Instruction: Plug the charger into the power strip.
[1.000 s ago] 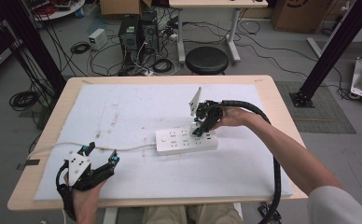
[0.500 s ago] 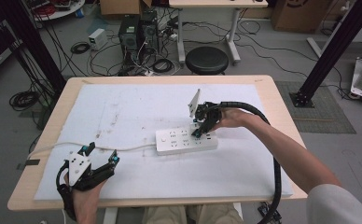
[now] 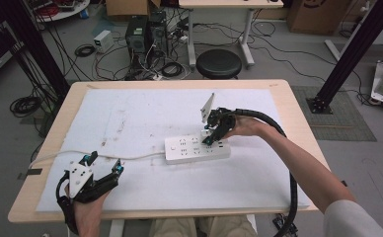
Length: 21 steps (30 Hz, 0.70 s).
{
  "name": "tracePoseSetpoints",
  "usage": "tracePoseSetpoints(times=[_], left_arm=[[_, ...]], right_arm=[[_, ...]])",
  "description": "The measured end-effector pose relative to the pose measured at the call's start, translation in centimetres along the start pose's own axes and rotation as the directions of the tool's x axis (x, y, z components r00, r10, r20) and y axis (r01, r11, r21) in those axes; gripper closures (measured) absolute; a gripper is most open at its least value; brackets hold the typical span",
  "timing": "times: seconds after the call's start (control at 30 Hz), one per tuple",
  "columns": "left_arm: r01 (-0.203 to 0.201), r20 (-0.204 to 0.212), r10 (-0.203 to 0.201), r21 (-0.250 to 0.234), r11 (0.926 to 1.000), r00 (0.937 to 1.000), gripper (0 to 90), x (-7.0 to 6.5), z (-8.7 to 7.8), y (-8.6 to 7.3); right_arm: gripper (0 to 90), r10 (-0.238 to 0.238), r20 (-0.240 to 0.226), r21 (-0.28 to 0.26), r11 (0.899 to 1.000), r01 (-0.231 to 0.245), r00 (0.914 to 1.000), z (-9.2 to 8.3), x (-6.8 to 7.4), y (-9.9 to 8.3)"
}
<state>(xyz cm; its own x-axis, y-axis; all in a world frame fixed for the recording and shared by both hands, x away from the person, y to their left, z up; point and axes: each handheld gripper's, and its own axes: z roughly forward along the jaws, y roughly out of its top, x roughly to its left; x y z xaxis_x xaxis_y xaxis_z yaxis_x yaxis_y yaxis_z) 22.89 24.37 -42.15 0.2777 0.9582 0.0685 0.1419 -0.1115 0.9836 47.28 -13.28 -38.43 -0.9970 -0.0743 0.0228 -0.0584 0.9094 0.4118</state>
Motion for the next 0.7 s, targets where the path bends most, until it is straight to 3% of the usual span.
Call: tracePoseSetpoints(times=[0.03, 0.07, 0.3, 0.37, 0.53, 0.63, 0.7], left_arm=[[0.0, 0.0, 0.0, 0.0, 1.0, 1.0, 21.8, 0.0, 0.0, 0.0], [-0.001, 0.0, 0.001, -0.001, 1.0, 1.0, 21.9, 0.1, 0.0, 0.0], [0.003, 0.003, -0.003, -0.001, 1.0, 1.0, 21.8, -0.1, -0.1, -0.1], [0.004, 0.004, -0.004, -0.001, 1.0, 1.0, 21.8, 0.0, -0.1, -0.1], [0.002, 0.001, -0.002, -0.003, 1.0, 1.0, 21.8, 0.2, 0.1, -0.1], [0.001, -0.004, -0.001, -0.001, 1.0, 1.0, 21.8, 0.5, 0.2, -0.1], [0.008, -0.006, -0.008, -0.003, 1.0, 1.0, 21.8, 0.7, 0.4, -0.1]], right_arm=[[57.6, 0.0, 0.0, 0.0, 1.0, 0.0, 1.0, 0.0, 0.0, 0.0], [19.9, -0.005, -0.008, -0.024, 1.0, 0.005, 1.0, 0.1, 0.3, 0.0], [19.8, -0.026, 0.01, -0.061, 0.998, 0.026, 0.9996, -0.3, 0.4, 0.0], [19.8, -0.002, 0.0, -0.056, 0.998, 0.002, 1.0, -0.4, 0.5, 0.0], [19.8, 0.052, 0.041, -0.084, 0.995, -0.049, 0.9978, -1.4, 0.3, -0.9], [19.8, 0.117, 0.064, -0.143, 0.984, -0.107, 0.9911, -2.2, 0.5, -1.9], [19.8, 0.169, 0.08, -0.185, 0.971, -0.152, 0.9824, -2.7, 0.6, -2.6]])
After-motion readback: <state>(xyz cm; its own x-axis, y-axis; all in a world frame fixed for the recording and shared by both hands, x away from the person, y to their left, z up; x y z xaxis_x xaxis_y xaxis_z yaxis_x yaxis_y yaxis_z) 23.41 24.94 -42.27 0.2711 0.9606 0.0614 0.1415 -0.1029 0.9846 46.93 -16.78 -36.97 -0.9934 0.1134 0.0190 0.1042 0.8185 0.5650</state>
